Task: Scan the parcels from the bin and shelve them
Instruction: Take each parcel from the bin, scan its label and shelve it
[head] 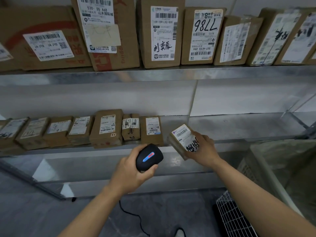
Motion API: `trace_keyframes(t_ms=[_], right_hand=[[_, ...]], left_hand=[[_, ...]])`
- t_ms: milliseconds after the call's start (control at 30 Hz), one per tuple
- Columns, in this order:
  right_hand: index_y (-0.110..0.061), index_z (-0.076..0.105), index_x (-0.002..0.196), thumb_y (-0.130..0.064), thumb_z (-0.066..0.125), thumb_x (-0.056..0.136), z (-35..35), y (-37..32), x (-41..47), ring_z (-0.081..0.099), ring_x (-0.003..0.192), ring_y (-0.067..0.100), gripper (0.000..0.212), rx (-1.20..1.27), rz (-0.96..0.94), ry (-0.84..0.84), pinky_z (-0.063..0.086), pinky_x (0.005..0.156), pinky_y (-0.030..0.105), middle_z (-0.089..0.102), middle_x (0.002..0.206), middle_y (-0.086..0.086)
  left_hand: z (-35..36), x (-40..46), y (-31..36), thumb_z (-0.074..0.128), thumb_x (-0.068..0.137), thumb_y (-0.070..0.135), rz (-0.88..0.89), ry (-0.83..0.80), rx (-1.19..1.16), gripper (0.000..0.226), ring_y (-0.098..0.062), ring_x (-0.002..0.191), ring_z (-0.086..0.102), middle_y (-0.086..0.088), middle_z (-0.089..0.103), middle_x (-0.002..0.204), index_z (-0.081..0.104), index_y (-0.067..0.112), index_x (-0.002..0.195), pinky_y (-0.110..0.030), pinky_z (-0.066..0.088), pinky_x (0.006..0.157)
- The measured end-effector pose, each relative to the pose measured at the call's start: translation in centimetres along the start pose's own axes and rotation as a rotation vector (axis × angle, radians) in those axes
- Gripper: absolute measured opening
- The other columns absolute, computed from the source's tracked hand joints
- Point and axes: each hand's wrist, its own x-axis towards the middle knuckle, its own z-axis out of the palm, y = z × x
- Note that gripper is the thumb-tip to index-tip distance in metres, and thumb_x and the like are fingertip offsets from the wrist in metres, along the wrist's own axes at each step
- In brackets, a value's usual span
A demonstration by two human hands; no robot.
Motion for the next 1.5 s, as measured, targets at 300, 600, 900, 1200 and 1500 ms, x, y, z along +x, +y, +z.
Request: trace_keyframes(t_ms=[300, 600, 900, 1200, 1500], right_hand=[[-0.023, 0.034, 0.152, -0.052, 0.079, 0.076, 2.0, -0.5, 6.0, 0.039, 0.129, 0.037, 0.092, 0.106, 0.184, 0.011, 0.033, 0.098, 0.037, 0.049, 0.135, 0.013], [-0.022, 0.03, 0.152, -0.058, 0.074, 0.077, 3.5, -1.3, 11.5, 0.043, 0.125, 0.038, 0.094, 0.092, 0.272, -0.062, 0.032, 0.106, 0.04, 0.048, 0.133, 0.017], [-0.021, 0.022, 0.156, -0.052, 0.071, 0.082, 4.7, -4.2, 14.0, 0.032, 0.132, 0.037, 0.094, 0.092, 0.337, -0.088, 0.036, 0.104, 0.041, 0.04, 0.138, 0.017], [-0.017, 0.031, 0.151, -0.06, 0.065, 0.088, 6.1, -7.0, 15.1, 0.04, 0.129, 0.037, 0.084, 0.086, 0.371, -0.056, 0.037, 0.105, 0.04, 0.043, 0.135, 0.019], [-0.018, 0.042, 0.149, -0.05, 0.064, 0.091, 3.7, -3.9, 12.7, 0.048, 0.129, 0.033, 0.07, 0.197, 0.439, 0.018, 0.042, 0.11, 0.041, 0.05, 0.141, 0.016]], left_hand=[[2.3, 4.1, 0.2, 0.09, 0.076, 0.038, -0.098, 0.125, -0.089, 0.059, 0.011, 0.094, 0.064, 0.03, 0.066, 0.104, 0.052, 0.054, 0.117, -0.007, 0.049, 0.072], [3.7, 8.2, -0.1, 0.09, 0.076, 0.038, -0.197, 0.141, -0.115, 0.062, 0.014, 0.095, 0.064, 0.031, 0.066, 0.106, 0.054, 0.041, 0.126, -0.004, 0.046, 0.074], [3.4, 10.8, -2.2, 0.086, 0.08, 0.039, -0.234, 0.077, -0.156, 0.062, 0.012, 0.098, 0.064, 0.027, 0.066, 0.113, 0.054, 0.034, 0.133, -0.008, 0.051, 0.076], [0.9, 12.5, -5.9, 0.075, 0.072, 0.061, -0.201, -0.044, -0.189, 0.076, 0.012, 0.106, 0.062, 0.025, 0.062, 0.121, 0.052, 0.032, 0.139, -0.009, 0.053, 0.082], [2.9, 14.9, -5.3, 0.077, 0.072, 0.053, -0.104, -0.204, -0.252, 0.067, 0.017, 0.103, 0.06, 0.02, 0.063, 0.117, 0.053, 0.032, 0.131, -0.004, 0.049, 0.079]])
